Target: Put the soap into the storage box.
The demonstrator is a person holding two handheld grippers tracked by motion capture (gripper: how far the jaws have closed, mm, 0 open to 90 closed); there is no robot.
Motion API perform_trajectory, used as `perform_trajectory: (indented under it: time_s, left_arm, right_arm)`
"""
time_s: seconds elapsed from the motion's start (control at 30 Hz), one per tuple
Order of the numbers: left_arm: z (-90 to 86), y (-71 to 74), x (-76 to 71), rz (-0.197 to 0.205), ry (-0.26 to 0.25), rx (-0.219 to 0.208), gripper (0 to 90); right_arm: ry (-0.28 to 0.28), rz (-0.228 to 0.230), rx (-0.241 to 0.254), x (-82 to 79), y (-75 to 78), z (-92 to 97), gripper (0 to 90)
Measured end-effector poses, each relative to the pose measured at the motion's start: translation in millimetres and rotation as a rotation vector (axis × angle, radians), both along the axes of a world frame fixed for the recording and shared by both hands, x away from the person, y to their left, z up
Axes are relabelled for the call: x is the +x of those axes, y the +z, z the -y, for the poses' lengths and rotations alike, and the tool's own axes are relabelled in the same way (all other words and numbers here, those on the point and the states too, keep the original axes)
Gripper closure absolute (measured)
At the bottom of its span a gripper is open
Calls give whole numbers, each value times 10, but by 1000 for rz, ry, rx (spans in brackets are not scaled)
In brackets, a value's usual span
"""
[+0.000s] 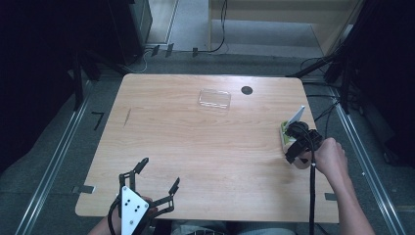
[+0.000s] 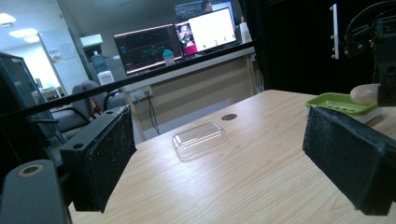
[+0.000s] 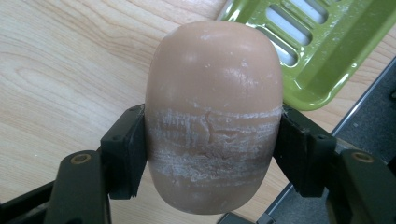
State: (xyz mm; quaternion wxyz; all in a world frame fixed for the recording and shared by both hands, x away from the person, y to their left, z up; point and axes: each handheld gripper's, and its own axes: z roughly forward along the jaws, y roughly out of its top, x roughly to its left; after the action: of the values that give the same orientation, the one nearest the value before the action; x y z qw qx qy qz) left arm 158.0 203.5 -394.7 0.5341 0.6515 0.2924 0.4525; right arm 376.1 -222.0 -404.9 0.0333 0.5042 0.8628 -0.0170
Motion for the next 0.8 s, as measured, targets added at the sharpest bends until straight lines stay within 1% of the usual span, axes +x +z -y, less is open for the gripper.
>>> perform_trajectory:
  time_s: [0.1,0.17,0.2,0.43,0.8]
  left_arm:
    - [0,0,1,0,0,0,99]
    - [0,0,1,0,0,0,99]
    - [1,0,1,0,-1,1,99]
    - [4,-1,2,0,-2,-2,99]
    - [10,-2,3,-1,-3,2,99]
  right_arm:
    - [-12,-1,2,7,13,18,333]
    - [-10,2,2,11,17,28,333]
    - [-20,5,-1,15,28,41,333]
    - [-28,8,-5,37,45,83,333]
    - [-43,12,4,94,71,140,333]
